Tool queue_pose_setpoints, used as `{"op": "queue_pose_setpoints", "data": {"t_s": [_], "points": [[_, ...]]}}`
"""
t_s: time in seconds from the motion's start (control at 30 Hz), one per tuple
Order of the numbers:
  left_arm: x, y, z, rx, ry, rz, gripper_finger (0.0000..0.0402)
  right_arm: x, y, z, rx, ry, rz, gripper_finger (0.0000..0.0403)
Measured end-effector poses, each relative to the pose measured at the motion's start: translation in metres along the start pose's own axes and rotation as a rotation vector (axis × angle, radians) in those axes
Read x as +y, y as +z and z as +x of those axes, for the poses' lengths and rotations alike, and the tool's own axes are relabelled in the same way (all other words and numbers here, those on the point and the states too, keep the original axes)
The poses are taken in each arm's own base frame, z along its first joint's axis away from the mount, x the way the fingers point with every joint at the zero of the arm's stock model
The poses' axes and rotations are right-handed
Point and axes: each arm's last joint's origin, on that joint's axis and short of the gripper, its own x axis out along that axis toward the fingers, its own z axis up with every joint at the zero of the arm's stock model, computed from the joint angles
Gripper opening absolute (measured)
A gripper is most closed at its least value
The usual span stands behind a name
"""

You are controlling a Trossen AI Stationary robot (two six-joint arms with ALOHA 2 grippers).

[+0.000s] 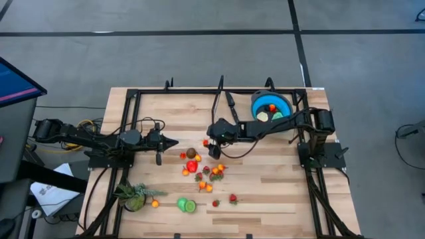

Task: Pick & Place Fruit
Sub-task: Put the orange pear into the blue colander

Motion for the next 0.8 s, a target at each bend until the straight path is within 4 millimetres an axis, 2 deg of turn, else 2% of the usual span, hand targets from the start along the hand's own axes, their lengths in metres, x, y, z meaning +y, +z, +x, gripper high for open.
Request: {"op": "queue_pose_setpoints", "data": {"t_s": [0.2,0.47,0.6,0.8], "points": [[0.0,0.0,0.0,0.002,0.0,0.0,0.0001,0.0,0.0,0.0,0.004,-0.003,-0.004,0.0304],[0.0,-0.001,0.0,0.007,0.001,0.002,0.0001,-0.002,-0.03,0.043,0.078,-0.031,-0.03,0.0302],[0.0,-0.001,0.001,0.013,0.001,0.003,0.0001,-0.002,-0.034,0.052,0.062,-0.029,-0.024,0.0302],[0.0,-0.002,0.001,0.017,0.001,0.004,0.0001,-0.008,-0.035,0.054,0.069,-0.041,-0.015,0.0302]]}}
